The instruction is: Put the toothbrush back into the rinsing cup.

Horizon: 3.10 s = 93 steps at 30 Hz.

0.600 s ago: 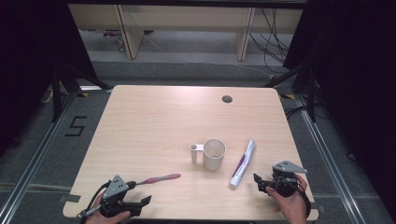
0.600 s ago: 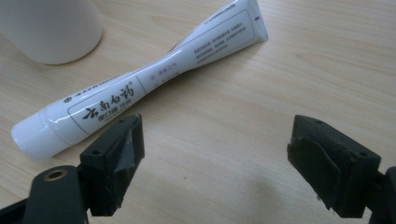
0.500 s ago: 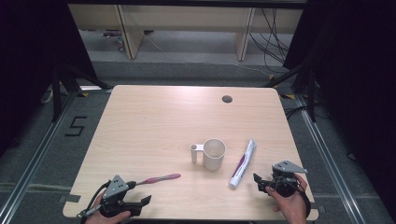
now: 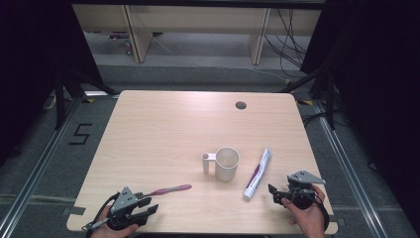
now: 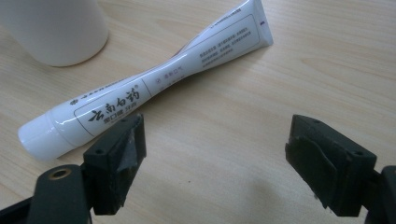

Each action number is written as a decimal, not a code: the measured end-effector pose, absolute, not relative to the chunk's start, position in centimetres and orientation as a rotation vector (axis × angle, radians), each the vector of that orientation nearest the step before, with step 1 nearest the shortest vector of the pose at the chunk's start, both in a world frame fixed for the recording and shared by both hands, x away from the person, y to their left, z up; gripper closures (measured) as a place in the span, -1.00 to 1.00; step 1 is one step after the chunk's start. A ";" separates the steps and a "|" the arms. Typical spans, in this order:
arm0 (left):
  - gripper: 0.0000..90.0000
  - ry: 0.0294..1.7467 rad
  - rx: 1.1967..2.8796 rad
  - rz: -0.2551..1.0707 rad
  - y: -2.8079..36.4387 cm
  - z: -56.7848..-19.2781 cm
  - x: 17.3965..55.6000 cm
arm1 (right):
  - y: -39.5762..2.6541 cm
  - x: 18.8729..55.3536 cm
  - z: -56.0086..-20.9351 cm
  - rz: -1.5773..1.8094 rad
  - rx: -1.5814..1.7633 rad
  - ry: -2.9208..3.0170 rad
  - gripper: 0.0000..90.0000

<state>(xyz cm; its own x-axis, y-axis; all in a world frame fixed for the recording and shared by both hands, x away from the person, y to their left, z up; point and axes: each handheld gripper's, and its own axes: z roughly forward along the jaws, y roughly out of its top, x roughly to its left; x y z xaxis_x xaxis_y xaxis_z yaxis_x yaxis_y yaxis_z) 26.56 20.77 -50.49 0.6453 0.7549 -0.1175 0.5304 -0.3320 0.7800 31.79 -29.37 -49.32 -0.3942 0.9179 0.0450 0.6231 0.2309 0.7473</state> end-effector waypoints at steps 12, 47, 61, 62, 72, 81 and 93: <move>0.99 1.027 2.082 0.401 21.9 -51.1 28.1 | -28.8 31.7 -49.4 0.990 1.410 2.125 -0.50; 0.99 1.095 2.118 0.538 22.3 -51.8 34.5 | -28.9 31.9 -49.5 0.990 1.395 2.137 -0.48; 0.98 1.112 2.103 0.556 20.0 -51.4 38.9 | -29.3 32.1 -49.5 0.986 1.339 2.151 -0.48; 0.98 1.112 2.103 0.556 20.0 -51.4 38.9 | -29.3 32.1 -49.5 0.986 1.339 2.151 -0.48; 0.98 1.127 2.074 0.547 17.9 -51.4 40.8 | -29.3 32.1 -49.5 0.991 1.390 2.152 -0.48; 0.45 1.176 2.046 0.495 17.4 -50.2 39.9 | -29.4 32.1 -49.6 0.993 1.375 2.139 -0.48; -0.14 1.268 2.066 0.401 16.2 -49.3 38.4 | -29.3 32.1 -49.6 0.990 1.388 2.153 -0.48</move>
